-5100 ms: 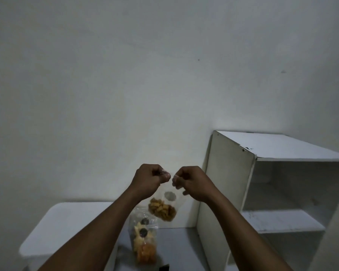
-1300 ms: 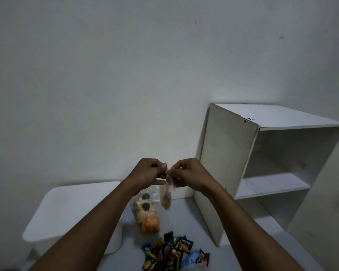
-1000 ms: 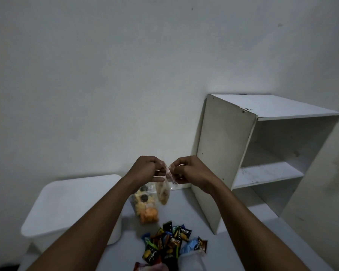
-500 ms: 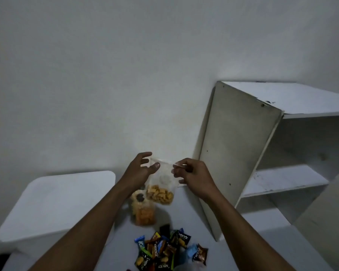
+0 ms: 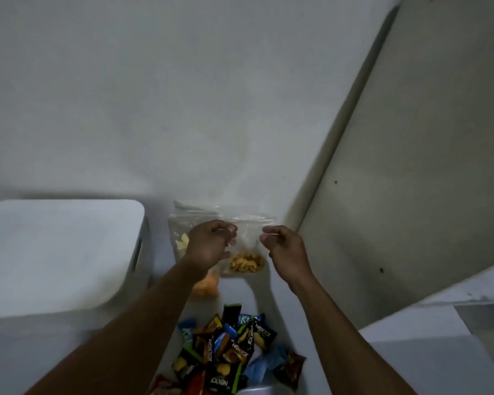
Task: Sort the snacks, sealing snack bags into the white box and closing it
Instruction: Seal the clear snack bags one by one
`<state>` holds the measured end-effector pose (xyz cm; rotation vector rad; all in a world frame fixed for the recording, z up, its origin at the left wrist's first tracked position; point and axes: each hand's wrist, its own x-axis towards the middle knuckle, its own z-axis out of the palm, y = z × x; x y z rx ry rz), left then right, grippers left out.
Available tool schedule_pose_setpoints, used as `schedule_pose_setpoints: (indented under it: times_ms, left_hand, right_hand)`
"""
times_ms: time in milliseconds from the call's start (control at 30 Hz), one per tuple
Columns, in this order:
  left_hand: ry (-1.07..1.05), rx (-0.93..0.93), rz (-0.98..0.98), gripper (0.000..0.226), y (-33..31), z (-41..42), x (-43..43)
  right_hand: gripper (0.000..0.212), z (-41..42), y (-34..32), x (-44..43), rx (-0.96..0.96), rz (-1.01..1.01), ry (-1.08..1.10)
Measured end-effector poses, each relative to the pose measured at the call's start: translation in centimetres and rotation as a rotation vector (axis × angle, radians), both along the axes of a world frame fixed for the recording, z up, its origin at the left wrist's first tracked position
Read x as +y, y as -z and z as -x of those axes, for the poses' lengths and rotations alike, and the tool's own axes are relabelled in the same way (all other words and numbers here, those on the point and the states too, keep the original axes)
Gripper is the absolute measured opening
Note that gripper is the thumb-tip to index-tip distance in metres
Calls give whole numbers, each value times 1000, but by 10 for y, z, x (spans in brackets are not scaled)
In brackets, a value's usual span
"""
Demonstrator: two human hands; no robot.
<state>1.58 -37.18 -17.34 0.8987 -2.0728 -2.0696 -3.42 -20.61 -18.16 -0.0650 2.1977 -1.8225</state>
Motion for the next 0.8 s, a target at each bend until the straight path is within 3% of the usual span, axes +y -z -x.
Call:
schedule_pose_setpoints:
  times_ms: [267, 500, 667, 800]
  left_hand:
    - [-133, -40, 209, 7, 70, 52, 27]
    - [-166, -47, 350, 36, 94, 78, 42]
    - [-240, -23, 362, 41, 87, 89, 47]
    - [-241, -82, 285, 51, 80, 89, 52]
  right_hand:
    - [19, 52, 82, -12, -33, -115, 105]
    - [20, 73, 103, -15, -12, -170, 132]
    - [17, 77, 98, -17, 58, -218, 151]
    - [28, 75, 89, -18, 77, -256, 123]
